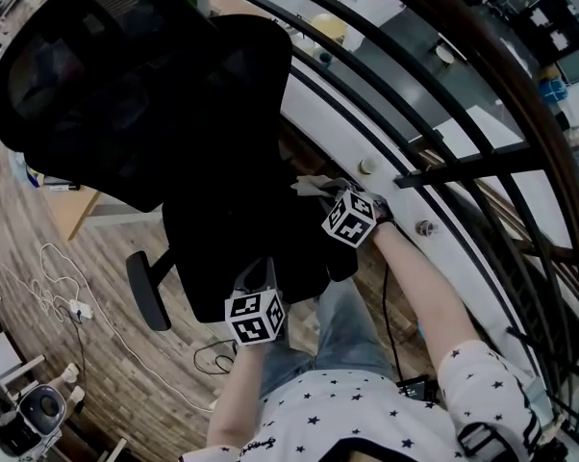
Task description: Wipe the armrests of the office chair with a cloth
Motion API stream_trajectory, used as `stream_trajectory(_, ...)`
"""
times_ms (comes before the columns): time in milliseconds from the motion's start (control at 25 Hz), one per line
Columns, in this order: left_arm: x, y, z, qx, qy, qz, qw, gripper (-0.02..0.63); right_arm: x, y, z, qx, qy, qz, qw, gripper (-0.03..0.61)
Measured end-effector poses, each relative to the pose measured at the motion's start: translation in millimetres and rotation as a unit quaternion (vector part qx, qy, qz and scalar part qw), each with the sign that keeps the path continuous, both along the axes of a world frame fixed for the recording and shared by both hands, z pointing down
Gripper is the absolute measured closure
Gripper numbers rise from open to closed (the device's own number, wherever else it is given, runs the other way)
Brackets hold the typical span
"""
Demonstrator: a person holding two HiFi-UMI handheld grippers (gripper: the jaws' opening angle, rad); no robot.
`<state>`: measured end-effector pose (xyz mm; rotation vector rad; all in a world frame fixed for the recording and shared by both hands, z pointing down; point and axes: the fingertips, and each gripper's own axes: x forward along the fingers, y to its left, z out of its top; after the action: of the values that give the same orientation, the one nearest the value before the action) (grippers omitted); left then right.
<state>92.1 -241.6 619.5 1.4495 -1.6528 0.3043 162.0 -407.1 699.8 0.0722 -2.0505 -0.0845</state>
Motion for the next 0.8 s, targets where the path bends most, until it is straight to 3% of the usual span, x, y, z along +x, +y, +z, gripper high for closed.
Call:
stream_trajectory(200, 1.9, 5.5, -2.1, 0.002, -0.001, 0.005, 1.0000, 0.606, 2.5, 6.5, 1.8, 0.017, 0.013, -0.012, 1.000, 0.554)
stream_trajectory(800, 14.5, 19.8, -10.3, 0.010, -0.004, 0.026, 0.9996, 0.606, 25.8, 42.1, 2.7, 0.005, 0.023, -0.019, 1.000, 0.554)
